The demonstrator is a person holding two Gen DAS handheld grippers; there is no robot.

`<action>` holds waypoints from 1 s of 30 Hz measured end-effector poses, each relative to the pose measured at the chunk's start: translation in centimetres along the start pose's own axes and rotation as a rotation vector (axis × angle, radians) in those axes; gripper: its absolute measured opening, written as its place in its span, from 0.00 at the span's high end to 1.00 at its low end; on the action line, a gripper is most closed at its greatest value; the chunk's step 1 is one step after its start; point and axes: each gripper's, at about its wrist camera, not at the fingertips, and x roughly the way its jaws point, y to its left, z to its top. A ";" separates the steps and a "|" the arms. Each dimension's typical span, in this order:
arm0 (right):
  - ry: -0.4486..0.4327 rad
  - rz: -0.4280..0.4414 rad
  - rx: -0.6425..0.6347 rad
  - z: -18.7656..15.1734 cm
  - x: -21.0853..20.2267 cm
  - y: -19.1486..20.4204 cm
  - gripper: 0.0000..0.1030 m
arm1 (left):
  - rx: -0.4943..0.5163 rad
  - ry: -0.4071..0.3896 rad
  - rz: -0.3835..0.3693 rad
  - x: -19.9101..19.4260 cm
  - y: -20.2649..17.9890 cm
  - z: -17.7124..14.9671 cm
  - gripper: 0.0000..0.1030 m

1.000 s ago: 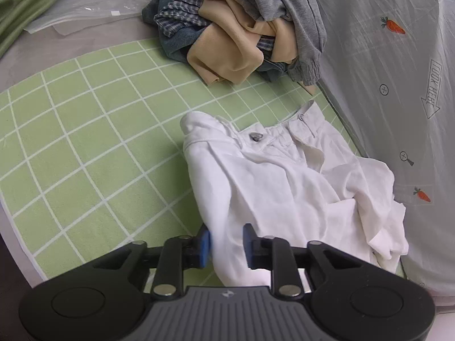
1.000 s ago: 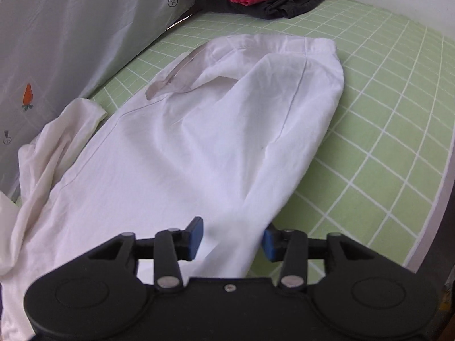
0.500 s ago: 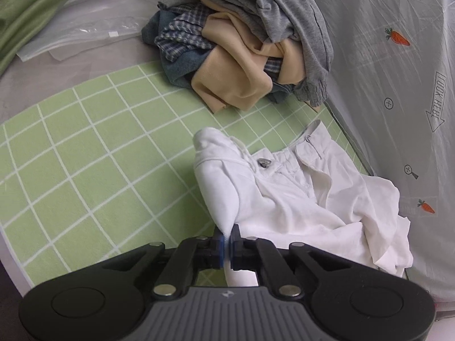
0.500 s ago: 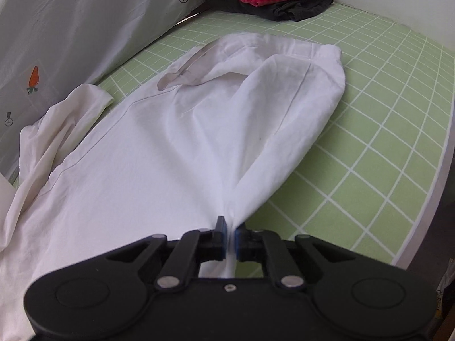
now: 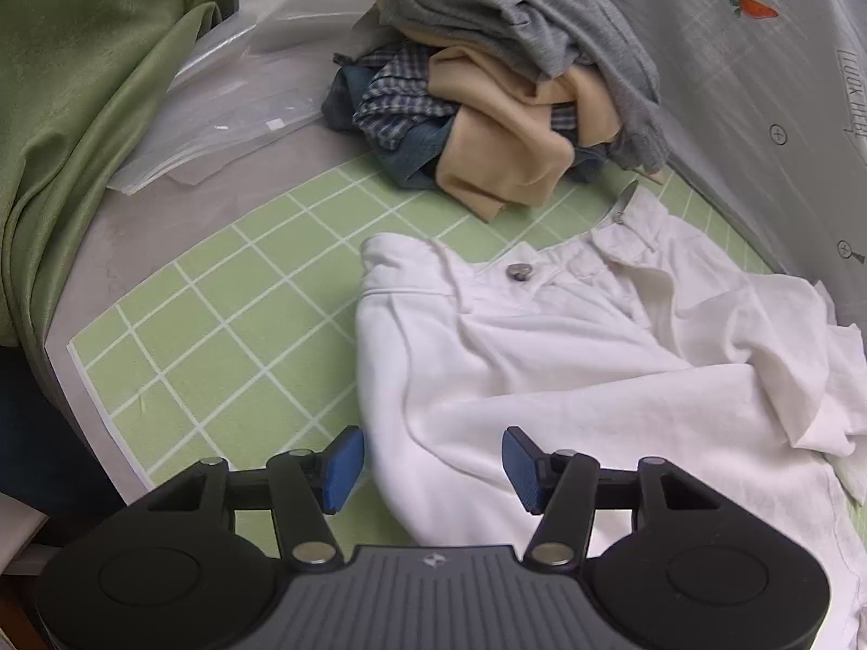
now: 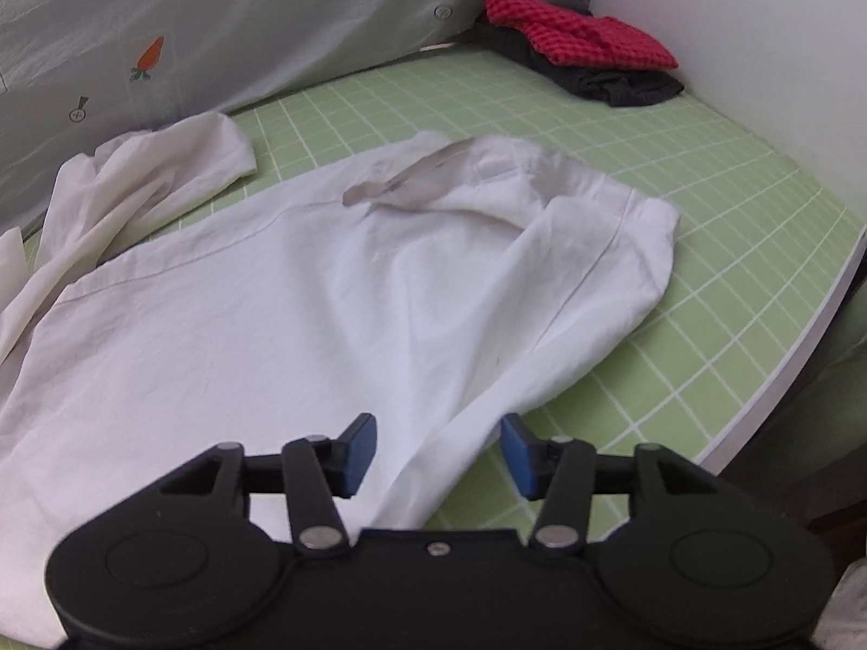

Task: Fold clothes

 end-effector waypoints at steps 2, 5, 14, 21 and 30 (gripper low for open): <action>-0.055 -0.035 -0.054 1.7 0.6 -0.3 0.27 | 0.024 -0.039 0.015 -0.8 -1.9 -0.5 0.33; -0.096 -0.058 -0.144 4.1 2.5 -1.3 0.24 | 0.076 -0.103 0.053 -1.6 -5.2 -1.7 0.29; -0.078 0.108 -0.378 11.3 10.8 -5.4 0.17 | -0.015 -0.120 0.032 -4.0 -12.9 -9.3 0.28; 0.006 0.269 -0.557 14.4 15.4 -5.6 0.20 | 0.058 -0.064 0.017 -4.8 -19.7 -14.6 0.28; -0.033 0.276 -0.206 17.3 15.1 -14.7 0.85 | 0.160 -0.058 -0.004 -5.3 -25.3 -17.0 0.28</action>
